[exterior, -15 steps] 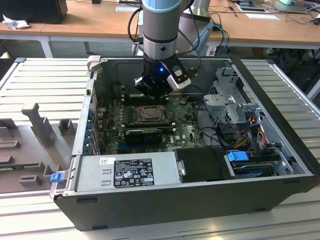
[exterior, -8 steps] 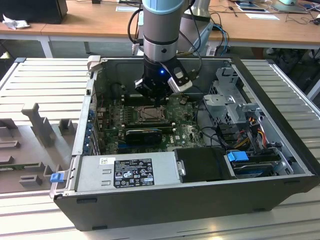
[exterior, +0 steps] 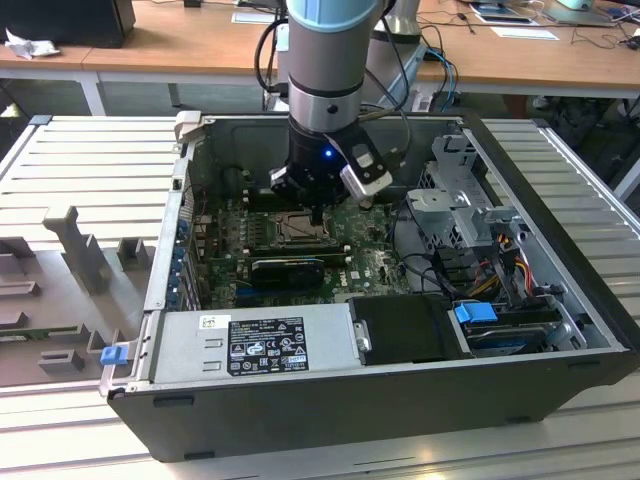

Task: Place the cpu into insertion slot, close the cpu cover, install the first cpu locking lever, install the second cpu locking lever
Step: 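Install the second cpu locking lever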

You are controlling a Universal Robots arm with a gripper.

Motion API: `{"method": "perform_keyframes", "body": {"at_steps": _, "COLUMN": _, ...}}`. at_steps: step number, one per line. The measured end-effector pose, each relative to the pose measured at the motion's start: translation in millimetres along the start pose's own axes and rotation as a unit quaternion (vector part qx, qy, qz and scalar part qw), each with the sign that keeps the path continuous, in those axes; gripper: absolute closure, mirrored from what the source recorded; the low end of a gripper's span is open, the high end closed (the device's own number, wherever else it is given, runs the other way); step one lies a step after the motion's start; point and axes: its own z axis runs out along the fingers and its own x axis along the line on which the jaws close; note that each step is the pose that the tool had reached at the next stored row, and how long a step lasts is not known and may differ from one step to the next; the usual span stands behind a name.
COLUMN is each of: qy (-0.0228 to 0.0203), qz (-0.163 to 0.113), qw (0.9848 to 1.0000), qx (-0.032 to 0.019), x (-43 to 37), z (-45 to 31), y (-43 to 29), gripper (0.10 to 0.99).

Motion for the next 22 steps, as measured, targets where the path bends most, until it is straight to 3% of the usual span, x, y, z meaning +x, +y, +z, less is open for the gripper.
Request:
{"method": "perform_keyframes", "body": {"at_steps": 1, "qy": 0.0016, "qz": 0.000, "qw": 1.0000, "qx": -0.0001, "x": 0.1, "z": 0.0, "y": -2.0, "gripper": 0.980}}
{"method": "perform_keyframes", "body": {"at_steps": 3, "qy": 0.0153, "qz": 0.002, "qw": 0.9999, "qx": -0.0017, "x": -0.1, "z": 0.0, "y": -2.8, "gripper": 0.980}}
{"method": "perform_keyframes", "body": {"at_steps": 4, "qy": 0.0188, "qz": 0.002, "qw": 0.9998, "qx": -0.0022, "x": 0.0, "z": 0.2, "y": -3.6, "gripper": 0.980}}
{"method": "perform_keyframes", "body": {"at_steps": 14, "qy": 0.0194, "qz": 0.002, "qw": 0.9998, "qx": -0.0040, "x": 1.8, "z": 1.2, "y": -7.4, "gripper": 0.980}}
{"method": "perform_keyframes", "body": {"at_steps": 22, "qy": 0.0228, "qz": 0.003, "qw": 0.9997, "qx": -0.0089, "x": 2.1, "z": 6.0, "y": -9.9, "gripper": 0.980}}
